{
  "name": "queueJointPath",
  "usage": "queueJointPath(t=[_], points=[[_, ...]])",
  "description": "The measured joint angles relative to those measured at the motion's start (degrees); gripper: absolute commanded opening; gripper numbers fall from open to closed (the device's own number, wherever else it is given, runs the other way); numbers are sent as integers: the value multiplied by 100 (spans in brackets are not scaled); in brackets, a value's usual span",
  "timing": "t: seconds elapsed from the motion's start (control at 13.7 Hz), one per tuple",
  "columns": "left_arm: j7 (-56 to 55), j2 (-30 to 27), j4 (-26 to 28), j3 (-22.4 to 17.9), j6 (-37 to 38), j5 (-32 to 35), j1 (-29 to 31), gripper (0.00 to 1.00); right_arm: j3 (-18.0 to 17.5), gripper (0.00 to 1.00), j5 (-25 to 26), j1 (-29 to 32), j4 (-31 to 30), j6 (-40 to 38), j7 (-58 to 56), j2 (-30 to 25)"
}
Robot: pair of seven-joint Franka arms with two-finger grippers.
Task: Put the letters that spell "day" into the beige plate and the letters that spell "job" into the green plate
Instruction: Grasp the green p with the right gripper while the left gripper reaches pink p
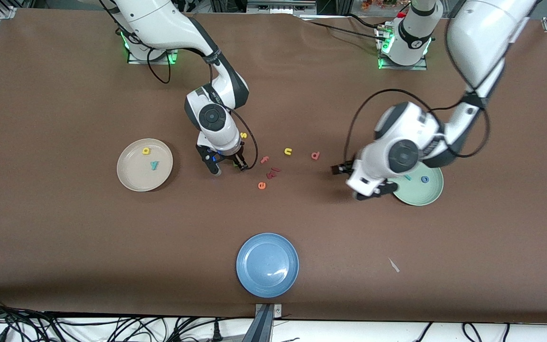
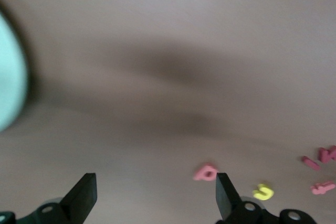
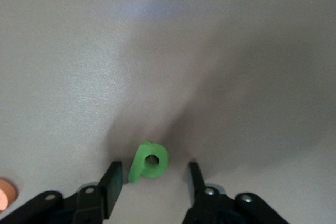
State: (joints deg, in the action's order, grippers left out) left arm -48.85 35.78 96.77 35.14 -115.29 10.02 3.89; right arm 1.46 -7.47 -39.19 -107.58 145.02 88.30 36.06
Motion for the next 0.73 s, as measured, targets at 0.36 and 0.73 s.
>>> queueJointPath(t=[0.36,0.73], points=[[-1484,445,888,-9,-1453,1252,-709,93,60,22,0,0,4,1,18,-18],[-1520,566,1006,-30,-1622,1263,-749,70,103,9,34,-1,11,15,18,-17]])
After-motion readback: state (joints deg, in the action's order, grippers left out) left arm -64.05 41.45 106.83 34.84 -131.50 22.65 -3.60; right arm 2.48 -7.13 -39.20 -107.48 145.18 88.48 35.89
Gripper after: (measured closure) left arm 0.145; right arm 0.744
